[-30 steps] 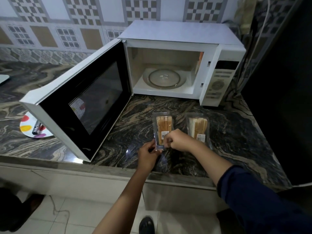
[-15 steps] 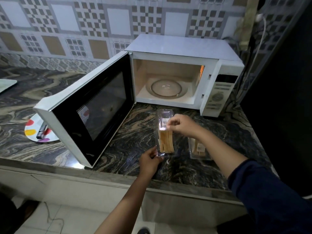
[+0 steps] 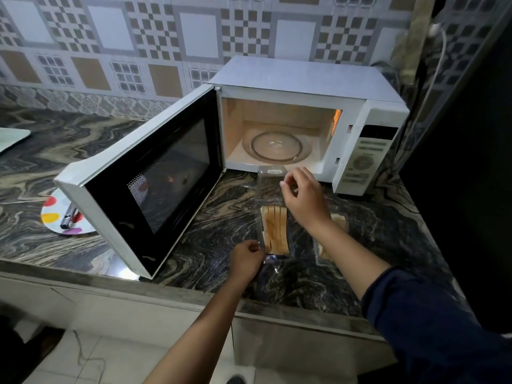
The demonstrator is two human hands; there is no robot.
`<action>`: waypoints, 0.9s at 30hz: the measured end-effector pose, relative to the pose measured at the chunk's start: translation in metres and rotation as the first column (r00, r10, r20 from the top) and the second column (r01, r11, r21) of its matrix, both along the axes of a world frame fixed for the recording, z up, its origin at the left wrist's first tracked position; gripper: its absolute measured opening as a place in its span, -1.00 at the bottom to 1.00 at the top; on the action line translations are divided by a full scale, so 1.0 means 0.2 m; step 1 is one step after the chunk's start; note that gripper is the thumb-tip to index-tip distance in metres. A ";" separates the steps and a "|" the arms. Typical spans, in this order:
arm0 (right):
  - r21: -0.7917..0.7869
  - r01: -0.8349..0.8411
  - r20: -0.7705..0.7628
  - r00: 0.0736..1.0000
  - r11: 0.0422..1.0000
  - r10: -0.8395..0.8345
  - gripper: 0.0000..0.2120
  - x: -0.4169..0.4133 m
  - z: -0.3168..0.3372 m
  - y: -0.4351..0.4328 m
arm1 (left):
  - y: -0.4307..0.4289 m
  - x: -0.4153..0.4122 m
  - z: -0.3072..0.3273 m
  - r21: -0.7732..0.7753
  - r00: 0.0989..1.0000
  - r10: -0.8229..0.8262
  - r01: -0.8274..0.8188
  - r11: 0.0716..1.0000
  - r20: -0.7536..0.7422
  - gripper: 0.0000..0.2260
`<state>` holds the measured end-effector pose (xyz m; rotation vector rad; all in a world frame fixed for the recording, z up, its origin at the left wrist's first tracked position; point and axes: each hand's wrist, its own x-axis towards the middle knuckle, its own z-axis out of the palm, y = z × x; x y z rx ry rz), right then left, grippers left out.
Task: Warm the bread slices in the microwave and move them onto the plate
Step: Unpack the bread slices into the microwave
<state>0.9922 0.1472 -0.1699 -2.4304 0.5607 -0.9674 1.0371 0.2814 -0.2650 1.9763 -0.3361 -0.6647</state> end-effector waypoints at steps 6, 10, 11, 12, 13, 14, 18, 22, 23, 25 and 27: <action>0.111 0.161 -0.331 0.937 0.981 -0.117 -0.68 0.09 -0.11 0.03 | -0.04 0.03 -0.01 0.011 0.998 0.030 -0.029 1.000 -0.052 -0.68; 0.137 0.313 -0.675 0.724 0.940 -0.143 -0.35 0.15 -0.16 0.05 | -0.03 0.04 -0.03 0.015 0.998 0.042 -0.041 0.999 -0.052 -0.73; 0.180 0.336 -0.702 0.702 0.924 -0.118 -0.38 0.17 -0.17 0.06 | -0.03 0.04 -0.03 0.022 0.997 0.042 -0.040 0.999 -0.060 -0.77; 0.225 0.353 -0.713 0.695 0.908 -0.094 -0.41 0.18 -0.18 0.06 | -0.03 0.04 -0.03 0.022 0.996 0.040 -0.038 0.999 -0.081 -0.83; 0.255 0.360 -0.722 0.688 0.897 -0.071 -0.43 0.19 -0.19 0.07 | -0.03 0.04 -0.04 0.017 0.993 0.041 -0.039 0.999 -0.110 -0.90; 0.263 0.356 -0.741 0.670 0.897 -0.048 -0.41 0.20 -0.20 0.07 | -0.03 0.04 -0.04 0.023 0.991 0.039 -0.036 0.999 -0.128 -0.95; 0.272 0.363 -0.776 0.631 0.891 -0.020 -0.36 0.20 -0.23 0.08 | -0.04 0.06 -0.08 0.038 0.990 0.021 -0.016 0.999 -0.140 -0.90; 0.267 0.396 -0.767 0.639 0.879 -0.055 -0.39 0.20 -0.24 0.09 | -0.04 0.05 -0.08 0.015 0.985 0.031 -0.029 0.999 -0.172 -0.92; 0.248 0.390 -0.766 0.639 0.887 -0.066 -0.40 0.20 -0.24 0.09 | -0.04 0.05 -0.08 0.009 0.980 0.038 -0.037 0.999 -0.194 -0.85; 0.222 0.374 -0.761 0.644 0.901 -0.079 -0.46 0.18 -0.22 0.09 | -0.04 0.04 -0.07 -0.012 0.971 0.058 -0.063 0.998 -0.232 -0.79; 0.237 0.369 -0.740 0.668 0.898 -0.080 -0.52 0.17 -0.21 0.09 | -0.04 0.03 -0.06 -0.018 0.964 0.075 -0.082 0.996 -0.254 -0.87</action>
